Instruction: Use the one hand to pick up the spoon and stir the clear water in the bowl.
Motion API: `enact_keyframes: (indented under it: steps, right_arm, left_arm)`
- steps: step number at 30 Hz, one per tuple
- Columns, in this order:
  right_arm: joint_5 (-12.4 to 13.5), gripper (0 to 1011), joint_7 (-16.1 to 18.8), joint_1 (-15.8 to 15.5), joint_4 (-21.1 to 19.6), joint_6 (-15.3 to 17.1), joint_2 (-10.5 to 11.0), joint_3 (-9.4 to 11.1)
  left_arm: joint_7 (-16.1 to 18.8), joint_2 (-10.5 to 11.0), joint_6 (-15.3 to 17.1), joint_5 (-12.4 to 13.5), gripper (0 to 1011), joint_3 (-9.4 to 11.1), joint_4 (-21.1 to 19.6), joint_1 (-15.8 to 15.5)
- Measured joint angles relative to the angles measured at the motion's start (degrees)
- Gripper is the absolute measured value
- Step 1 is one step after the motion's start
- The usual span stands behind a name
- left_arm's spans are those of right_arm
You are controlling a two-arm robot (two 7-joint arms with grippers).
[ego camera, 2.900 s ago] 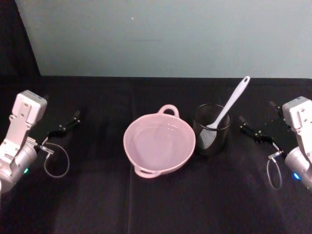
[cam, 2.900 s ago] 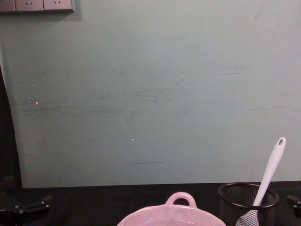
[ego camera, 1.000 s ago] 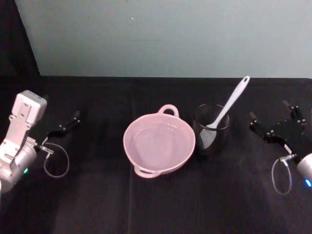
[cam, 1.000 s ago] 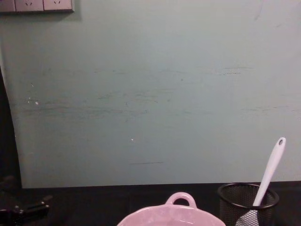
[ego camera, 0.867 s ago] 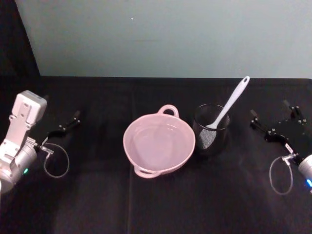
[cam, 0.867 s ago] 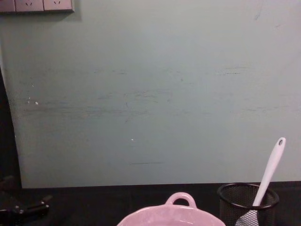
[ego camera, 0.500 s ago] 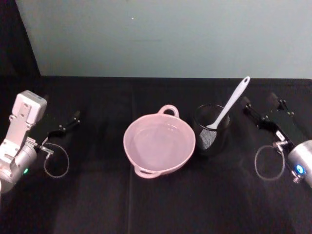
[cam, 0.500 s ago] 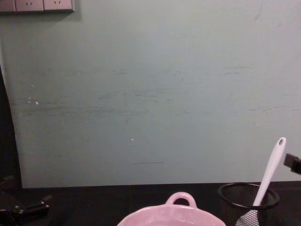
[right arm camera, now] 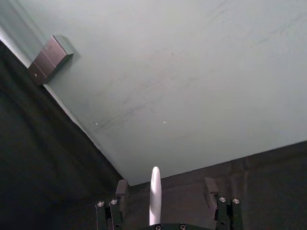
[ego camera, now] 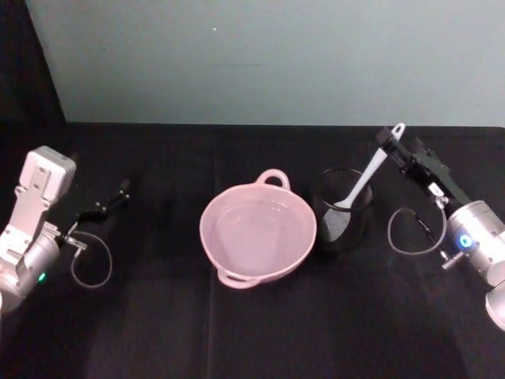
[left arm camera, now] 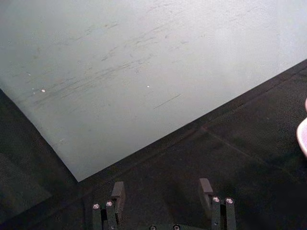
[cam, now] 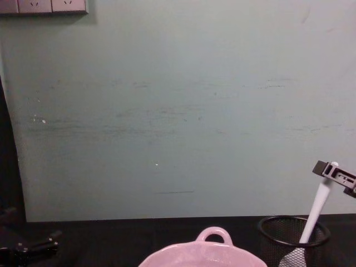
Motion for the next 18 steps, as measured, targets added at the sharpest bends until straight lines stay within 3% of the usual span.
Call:
enact_keyframes:
  steps: [6,11,18]
  right_arm:
    - [1.73,998,0.23,0.5,0.7,1.98,-0.57,0.04]
    - [2.69,916,0.62,0.8,1.3,2.13,-0.88,-0.05]
    - [3.75,691,0.68,1.14,1.63,2.39,-1.04,-0.46]
  left_arm:
    - [0.0,0.0,0.0,0.0,1011,0.0,0.0,0.0]
    - [0.0,-0.01,0.0,0.0,1011,0.0,0.0,0.0]
    - [0.0,-0.01,0.0,0.0,1011,0.0,0.0,0.0]
